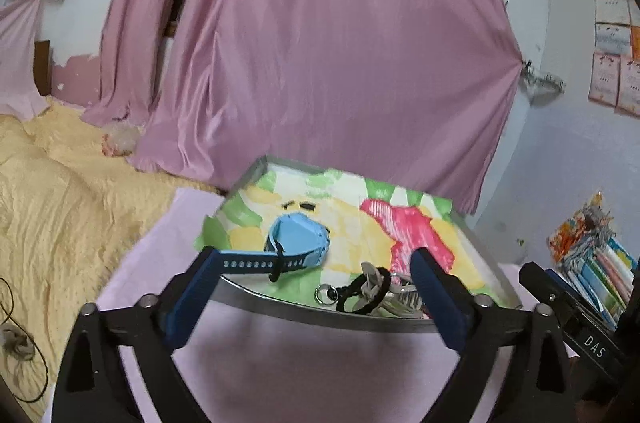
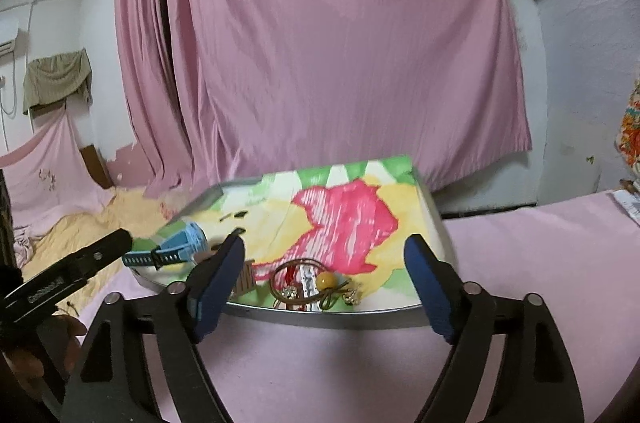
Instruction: Organize jewelry
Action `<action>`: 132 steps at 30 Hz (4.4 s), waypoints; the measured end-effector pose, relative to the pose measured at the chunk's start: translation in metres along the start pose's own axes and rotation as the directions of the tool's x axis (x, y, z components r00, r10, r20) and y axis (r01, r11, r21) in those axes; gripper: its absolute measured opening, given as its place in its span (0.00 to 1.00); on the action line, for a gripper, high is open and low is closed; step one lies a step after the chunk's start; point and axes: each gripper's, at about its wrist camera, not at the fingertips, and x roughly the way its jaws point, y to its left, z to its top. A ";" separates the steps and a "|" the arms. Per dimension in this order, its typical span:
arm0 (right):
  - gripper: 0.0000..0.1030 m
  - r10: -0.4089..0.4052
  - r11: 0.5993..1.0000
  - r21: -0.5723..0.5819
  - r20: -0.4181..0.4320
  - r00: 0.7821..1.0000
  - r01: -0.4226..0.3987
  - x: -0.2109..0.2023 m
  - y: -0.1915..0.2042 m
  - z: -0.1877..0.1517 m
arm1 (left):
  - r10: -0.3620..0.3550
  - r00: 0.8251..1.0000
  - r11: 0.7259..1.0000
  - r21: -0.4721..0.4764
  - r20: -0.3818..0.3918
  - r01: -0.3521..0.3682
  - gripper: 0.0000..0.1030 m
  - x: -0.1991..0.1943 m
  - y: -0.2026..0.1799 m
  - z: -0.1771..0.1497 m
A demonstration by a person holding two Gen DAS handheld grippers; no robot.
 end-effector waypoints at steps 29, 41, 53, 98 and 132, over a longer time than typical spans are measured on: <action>0.98 -0.008 0.998 -0.057 0.209 0.978 0.021 -0.130 -0.001 -0.037 | 0.024 0.997 0.993 0.112 0.068 -0.032 0.99 -0.107 -0.013 -0.042; 0.98 -0.004 0.999 -0.035 0.200 0.980 0.012 -0.176 -0.014 -0.073 | 0.068 0.990 0.985 0.151 0.120 -0.086 0.99 -0.152 -0.017 -0.080; 0.98 -0.009 0.999 -0.046 0.203 0.979 0.019 -0.203 -0.014 -0.095 | 0.095 0.987 0.980 0.160 0.131 -0.116 0.99 -0.187 -0.010 -0.103; 0.98 -0.032 0.996 -0.073 0.159 0.987 0.044 -0.185 0.004 -0.108 | 0.144 0.983 0.979 0.132 0.111 -0.158 0.99 -0.171 0.013 -0.118; 0.98 -0.022 0.997 -0.074 0.159 0.987 0.034 -0.183 0.007 -0.110 | 0.151 0.982 0.977 0.132 0.110 -0.165 0.99 -0.172 0.014 -0.117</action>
